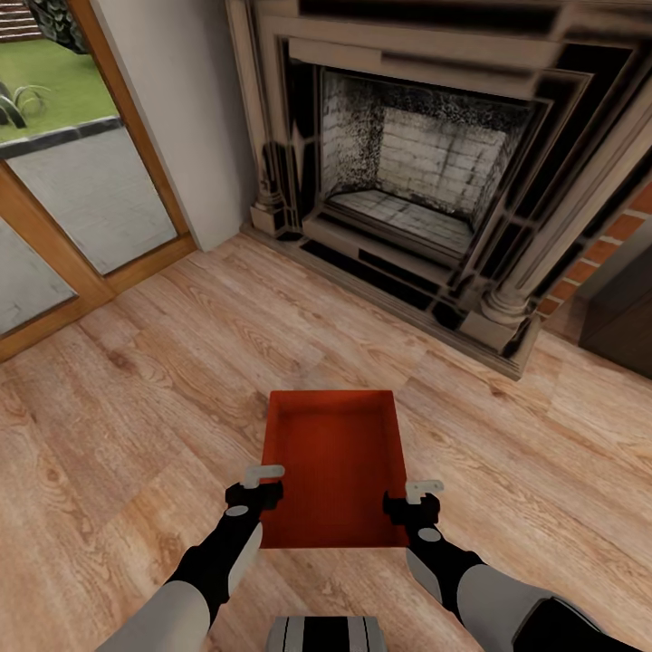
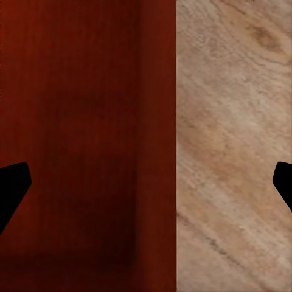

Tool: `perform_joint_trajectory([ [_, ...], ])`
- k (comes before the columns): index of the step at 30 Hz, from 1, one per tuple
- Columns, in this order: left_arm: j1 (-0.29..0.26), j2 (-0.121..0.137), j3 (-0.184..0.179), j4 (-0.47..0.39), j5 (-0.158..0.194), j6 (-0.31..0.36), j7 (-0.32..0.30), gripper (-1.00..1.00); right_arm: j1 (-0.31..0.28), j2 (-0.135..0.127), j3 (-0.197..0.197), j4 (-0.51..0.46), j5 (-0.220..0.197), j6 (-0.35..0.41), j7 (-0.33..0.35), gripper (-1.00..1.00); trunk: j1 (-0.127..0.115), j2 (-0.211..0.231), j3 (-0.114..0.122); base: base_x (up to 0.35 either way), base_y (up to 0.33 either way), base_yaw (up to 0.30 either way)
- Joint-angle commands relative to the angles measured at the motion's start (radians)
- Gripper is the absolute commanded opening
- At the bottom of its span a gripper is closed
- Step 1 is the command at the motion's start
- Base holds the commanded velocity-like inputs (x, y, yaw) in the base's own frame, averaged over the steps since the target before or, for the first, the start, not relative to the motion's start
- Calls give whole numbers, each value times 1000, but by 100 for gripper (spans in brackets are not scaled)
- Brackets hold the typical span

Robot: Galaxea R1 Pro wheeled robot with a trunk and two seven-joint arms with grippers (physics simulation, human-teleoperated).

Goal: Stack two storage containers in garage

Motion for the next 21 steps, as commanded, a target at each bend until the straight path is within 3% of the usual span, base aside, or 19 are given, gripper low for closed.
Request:
perform_joint_trajectory([
  [1, 0, 1, -6, -2, 3, 6, 8, 100, -1, 0, 9, 1, -9, -3, -4, 100, 0, 0, -1, 0, 0, 0],
  [21, 0, -1, -6, 1, 4, 5, 7, 100, -1, -16, 10, 1, -6, -3, -3, 100, 0, 0, -1, 0, 0, 0],
])
